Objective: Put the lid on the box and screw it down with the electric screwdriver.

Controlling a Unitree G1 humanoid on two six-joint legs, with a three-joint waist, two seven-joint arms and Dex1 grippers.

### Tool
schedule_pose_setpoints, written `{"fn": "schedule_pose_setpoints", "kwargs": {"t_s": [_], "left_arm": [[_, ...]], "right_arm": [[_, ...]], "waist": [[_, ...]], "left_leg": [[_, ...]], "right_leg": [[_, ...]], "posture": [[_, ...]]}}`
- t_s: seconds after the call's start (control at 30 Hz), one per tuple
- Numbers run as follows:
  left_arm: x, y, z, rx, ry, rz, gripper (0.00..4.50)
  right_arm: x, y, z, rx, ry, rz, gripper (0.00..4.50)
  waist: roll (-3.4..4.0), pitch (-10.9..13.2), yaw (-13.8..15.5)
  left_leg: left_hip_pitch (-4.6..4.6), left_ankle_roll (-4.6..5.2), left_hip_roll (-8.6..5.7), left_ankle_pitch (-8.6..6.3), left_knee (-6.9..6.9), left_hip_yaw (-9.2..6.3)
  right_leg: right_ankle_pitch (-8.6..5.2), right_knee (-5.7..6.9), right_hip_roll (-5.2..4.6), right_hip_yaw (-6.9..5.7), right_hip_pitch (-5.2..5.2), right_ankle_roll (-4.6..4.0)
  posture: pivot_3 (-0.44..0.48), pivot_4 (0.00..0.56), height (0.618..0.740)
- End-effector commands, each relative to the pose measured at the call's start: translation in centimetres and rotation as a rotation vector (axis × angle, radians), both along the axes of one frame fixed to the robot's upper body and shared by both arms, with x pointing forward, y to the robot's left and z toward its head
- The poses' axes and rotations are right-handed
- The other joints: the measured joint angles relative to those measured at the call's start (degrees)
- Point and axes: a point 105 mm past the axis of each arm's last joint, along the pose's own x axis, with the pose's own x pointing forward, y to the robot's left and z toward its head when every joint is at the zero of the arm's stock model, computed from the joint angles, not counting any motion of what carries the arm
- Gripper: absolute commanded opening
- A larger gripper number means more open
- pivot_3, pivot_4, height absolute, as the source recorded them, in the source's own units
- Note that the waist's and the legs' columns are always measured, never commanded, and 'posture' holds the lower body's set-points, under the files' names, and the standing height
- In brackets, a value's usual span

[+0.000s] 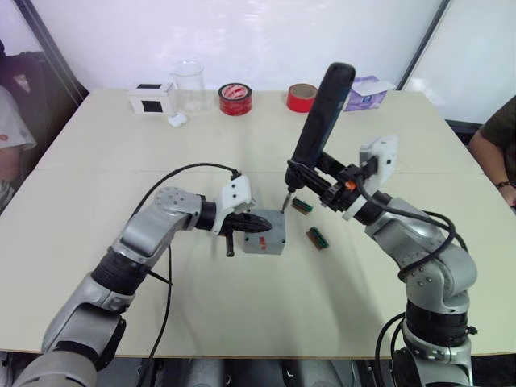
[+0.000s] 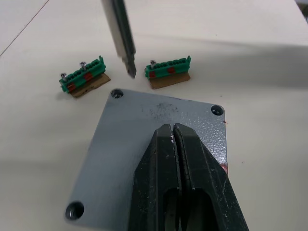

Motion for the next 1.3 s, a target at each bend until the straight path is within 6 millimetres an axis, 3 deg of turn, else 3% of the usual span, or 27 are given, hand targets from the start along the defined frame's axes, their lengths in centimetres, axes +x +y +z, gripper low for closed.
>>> {"fn": "schedule_pose_setpoints", "kwargs": {"t_s": [0.03,0.47,1.0,1.3], "left_arm": [[-0.2,0.5,-1.2,0.042,0.021,0.012,0.00],[-0.3,1.2,-1.4,0.044,0.034,0.055,0.00],[0.0,1.9,-1.8,0.041,0.042,0.088,0.00],[-0.2,2.1,-1.5,0.015,0.060,0.122,0.00]], "right_arm": [[-0.4,0.4,1.5,0.002,-0.099,0.004,1.85],[0.1,-0.1,-0.6,-0.076,-0.090,-0.003,1.85],[0.8,0.5,-0.3,-0.026,-0.102,-0.018,1.85],[0.7,-0.2,2.4,0.008,-0.171,-0.031,1.85]], "waist": [[0.00,0.00,0.03],[-0.01,-0.03,0.15],[-0.03,-0.05,0.11],[-0.03,-0.05,0.11]], "left_leg": [[0.01,0.00,0.01,0.00,0.00,0.00],[0.14,0.00,0.00,0.00,0.01,0.01],[0.25,0.00,0.01,0.00,0.01,0.02],[0.25,0.00,0.02,0.00,0.01,0.01]], "right_leg": [[0.00,0.01,0.00,0.00,0.00,0.00],[0.00,0.00,-0.04,0.00,0.17,0.00],[0.00,0.02,-0.03,0.01,0.25,0.00],[0.00,0.04,-0.03,0.01,0.25,0.00]], "posture": [[0.000,0.150,0.740],[0.000,0.150,0.740],[0.000,0.150,0.740],[0.000,0.150,0.740]]}}
